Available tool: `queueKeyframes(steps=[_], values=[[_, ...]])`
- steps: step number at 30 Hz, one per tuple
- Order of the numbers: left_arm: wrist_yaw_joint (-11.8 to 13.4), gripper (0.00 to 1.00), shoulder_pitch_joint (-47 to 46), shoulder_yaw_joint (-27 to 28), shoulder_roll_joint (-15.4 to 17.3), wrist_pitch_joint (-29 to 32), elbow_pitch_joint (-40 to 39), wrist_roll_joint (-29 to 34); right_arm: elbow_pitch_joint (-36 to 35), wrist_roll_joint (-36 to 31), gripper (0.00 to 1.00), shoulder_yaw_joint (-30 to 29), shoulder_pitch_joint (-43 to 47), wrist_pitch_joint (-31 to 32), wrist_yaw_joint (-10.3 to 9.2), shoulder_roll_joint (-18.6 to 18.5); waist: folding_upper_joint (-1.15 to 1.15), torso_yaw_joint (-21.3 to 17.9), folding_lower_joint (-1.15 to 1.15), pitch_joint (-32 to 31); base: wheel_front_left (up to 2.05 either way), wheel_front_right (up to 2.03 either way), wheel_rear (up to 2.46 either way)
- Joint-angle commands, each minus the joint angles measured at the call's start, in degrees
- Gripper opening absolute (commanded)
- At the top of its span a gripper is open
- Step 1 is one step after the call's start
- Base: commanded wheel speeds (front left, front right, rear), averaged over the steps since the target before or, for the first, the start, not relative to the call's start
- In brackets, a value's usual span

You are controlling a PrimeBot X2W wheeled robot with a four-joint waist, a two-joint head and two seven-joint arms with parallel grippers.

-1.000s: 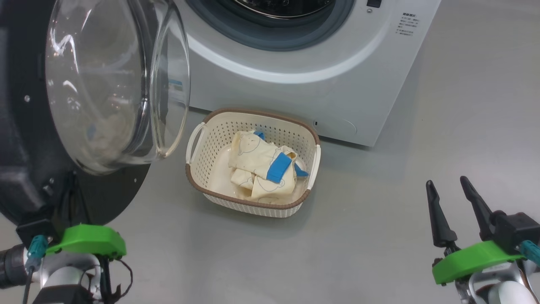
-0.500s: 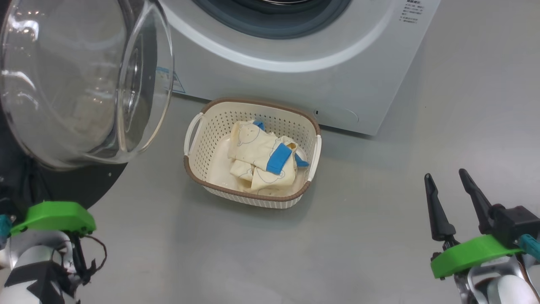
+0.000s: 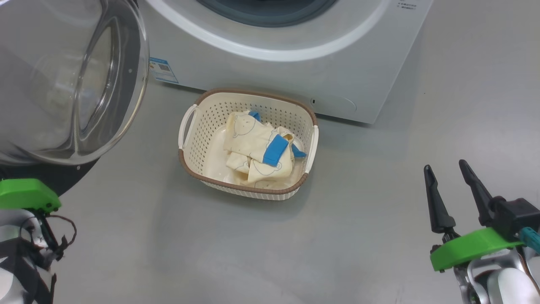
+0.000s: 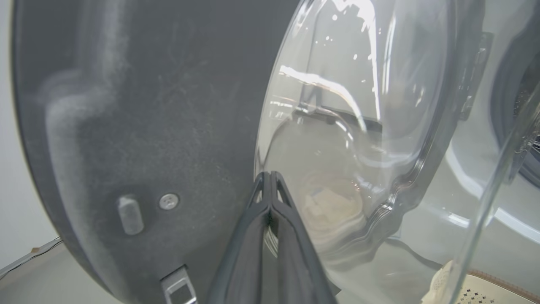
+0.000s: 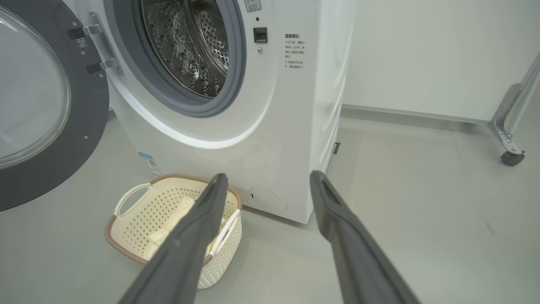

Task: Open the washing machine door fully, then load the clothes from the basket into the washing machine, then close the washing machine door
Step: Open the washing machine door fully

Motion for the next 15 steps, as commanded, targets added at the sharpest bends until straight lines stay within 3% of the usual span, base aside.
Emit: queueKeyframes(steps=[1, 15], values=[[1.47, 0.00, -3.78, 2.85, 3.01, -0.38, -1.04, 0.75, -2.07, -0.54, 1.00, 1.53, -2.33, 0.16, 0.43, -0.50, 0.00, -0.15, -0.01, 0.12, 0.00, 0.00, 0.00], [-1.90, 0.00, -8.05, 8.50, 3.68, -0.38, 3.07, 4.39, -1.97, -0.54, 1.00, 1.73, -3.38, 0.11, 0.43, -0.50, 0.00, -1.11, -0.01, 1.12, 0.00, 0.00, 0.00]])
